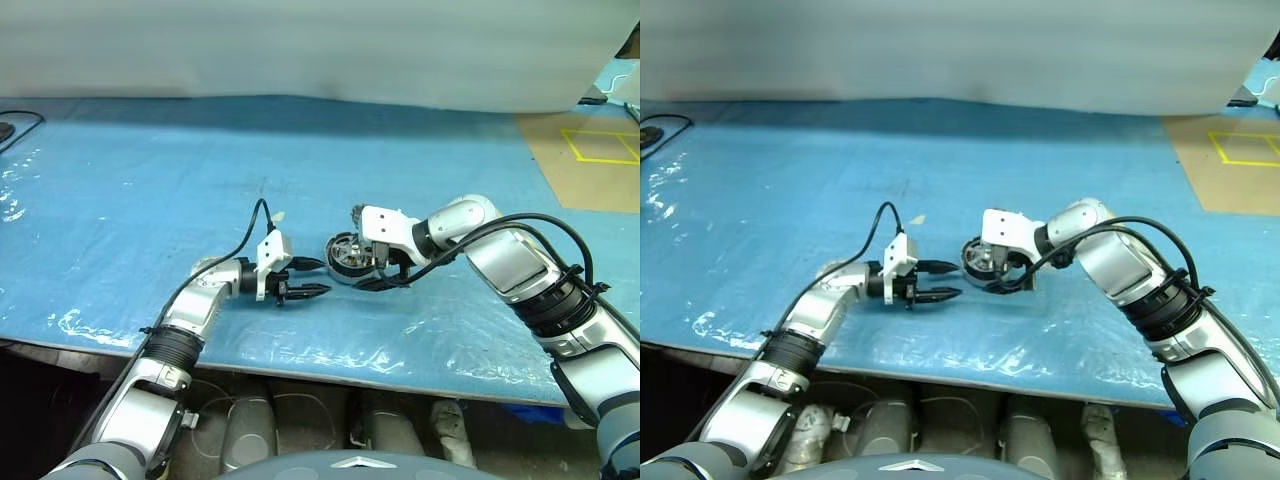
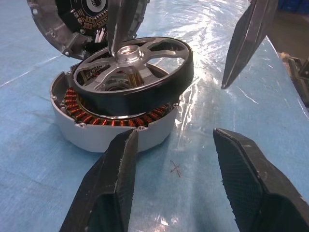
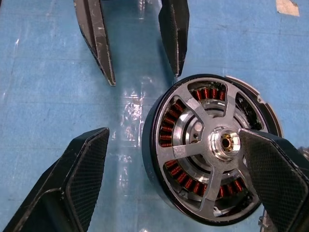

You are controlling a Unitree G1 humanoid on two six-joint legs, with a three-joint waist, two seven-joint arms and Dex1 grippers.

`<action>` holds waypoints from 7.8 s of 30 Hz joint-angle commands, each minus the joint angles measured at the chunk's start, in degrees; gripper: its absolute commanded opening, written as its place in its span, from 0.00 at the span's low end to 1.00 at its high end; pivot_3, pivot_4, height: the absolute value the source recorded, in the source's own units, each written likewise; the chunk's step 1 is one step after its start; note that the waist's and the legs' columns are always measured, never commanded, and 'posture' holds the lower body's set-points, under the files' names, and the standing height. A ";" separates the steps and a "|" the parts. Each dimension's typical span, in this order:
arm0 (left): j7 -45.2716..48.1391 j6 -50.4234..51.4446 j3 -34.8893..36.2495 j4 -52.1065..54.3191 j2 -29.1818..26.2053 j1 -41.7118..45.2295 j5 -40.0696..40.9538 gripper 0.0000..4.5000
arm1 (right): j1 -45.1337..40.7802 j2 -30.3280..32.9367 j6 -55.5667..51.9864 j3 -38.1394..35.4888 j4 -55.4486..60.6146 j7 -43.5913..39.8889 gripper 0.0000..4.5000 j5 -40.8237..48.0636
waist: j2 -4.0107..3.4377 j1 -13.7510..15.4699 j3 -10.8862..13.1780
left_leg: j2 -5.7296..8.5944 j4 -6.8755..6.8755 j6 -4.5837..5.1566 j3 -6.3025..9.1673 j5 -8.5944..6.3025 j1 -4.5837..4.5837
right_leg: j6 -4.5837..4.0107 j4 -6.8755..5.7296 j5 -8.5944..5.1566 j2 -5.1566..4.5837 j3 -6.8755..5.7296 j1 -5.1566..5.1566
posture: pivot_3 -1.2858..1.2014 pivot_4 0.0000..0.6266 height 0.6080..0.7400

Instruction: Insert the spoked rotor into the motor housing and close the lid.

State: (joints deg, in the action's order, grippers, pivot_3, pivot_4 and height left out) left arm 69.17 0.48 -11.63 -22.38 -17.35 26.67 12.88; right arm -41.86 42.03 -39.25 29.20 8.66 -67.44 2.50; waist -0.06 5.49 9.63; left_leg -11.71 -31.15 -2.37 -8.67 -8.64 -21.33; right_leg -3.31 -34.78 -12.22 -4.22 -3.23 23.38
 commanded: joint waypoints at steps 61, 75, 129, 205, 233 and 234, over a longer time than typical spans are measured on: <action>3.19 -0.70 0.39 -0.67 -1.96 1.77 0.19 0.58 | 36.43 -3.66 11.51 -19.56 27.32 27.54 0.88 -4.41 | 0.02 -0.04 0.02 | 0.05 0.20 0.00 -0.04 -0.01 0.07 | 0.51 0.15 -0.28 0.00 0.09 0.04 | 0.52 0.24 1.00; 3.63 -1.58 0.17 -2.79 -0.41 3.97 -0.22 0.58 | 32.35 -16.05 -19.48 -31.04 31.34 32.09 0.88 14.88 | 0.01 0.02 0.02 | 0.08 0.41 -0.01 0.00 0.00 0.08 | 0.23 0.24 -0.14 0.00 0.09 0.03 | 0.52 0.24 1.00; 2.97 -3.66 0.29 -3.50 -1.00 3.36 -1.52 0.58 | 30.90 -11.08 -11.84 -24.28 20.73 34.78 0.68 17.84 | 0.01 0.13 0.02 | 0.11 0.41 -0.05 -0.04 0.02 0.11 | 0.50 0.24 -0.29 -0.01 0.09 -0.02 | 0.52 0.24 1.00; 1.84 -3.58 0.50 -4.37 1.26 4.73 -0.96 0.58 | 16.09 -0.35 -6.20 -20.46 6.54 22.50 0.30 19.73 | 0.01 0.10 0.02 | 0.12 0.38 -0.03 -0.05 0.01 0.08 | 0.24 0.25 -0.14 -0.02 0.09 -0.02 | 0.52 0.24 1.00; 0.80 -4.05 0.40 -3.75 1.87 2.93 -0.97 0.58 | 7.04 1.13 -4.07 -12.42 4.03 12.02 0.30 13.12 | 0.01 0.13 0.02 | 0.10 0.28 -0.02 -0.05 0.01 0.05 | 0.13 0.14 -0.09 -0.01 0.09 0.00 | 0.52 0.24 1.00; 0.83 -4.12 0.40 -3.82 1.87 2.95 -0.97 0.58 | 7.28 1.45 -3.88 -12.01 3.62 11.63 0.30 12.62 | 0.01 0.13 0.02 | 0.10 0.28 -0.02 -0.05 0.00 0.05 | 0.13 0.15 -0.09 -0.01 0.09 0.00 | 0.52 0.24 1.00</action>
State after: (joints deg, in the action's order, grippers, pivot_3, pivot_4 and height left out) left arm 69.96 -2.62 -11.59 -26.97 -15.68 29.27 11.34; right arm -33.48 42.78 -44.39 17.22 11.78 -55.00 15.89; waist -0.06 5.62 9.65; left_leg -11.61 -30.87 -2.39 -8.73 -8.64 -21.28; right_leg -3.19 -34.64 -12.31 -4.23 -3.14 23.37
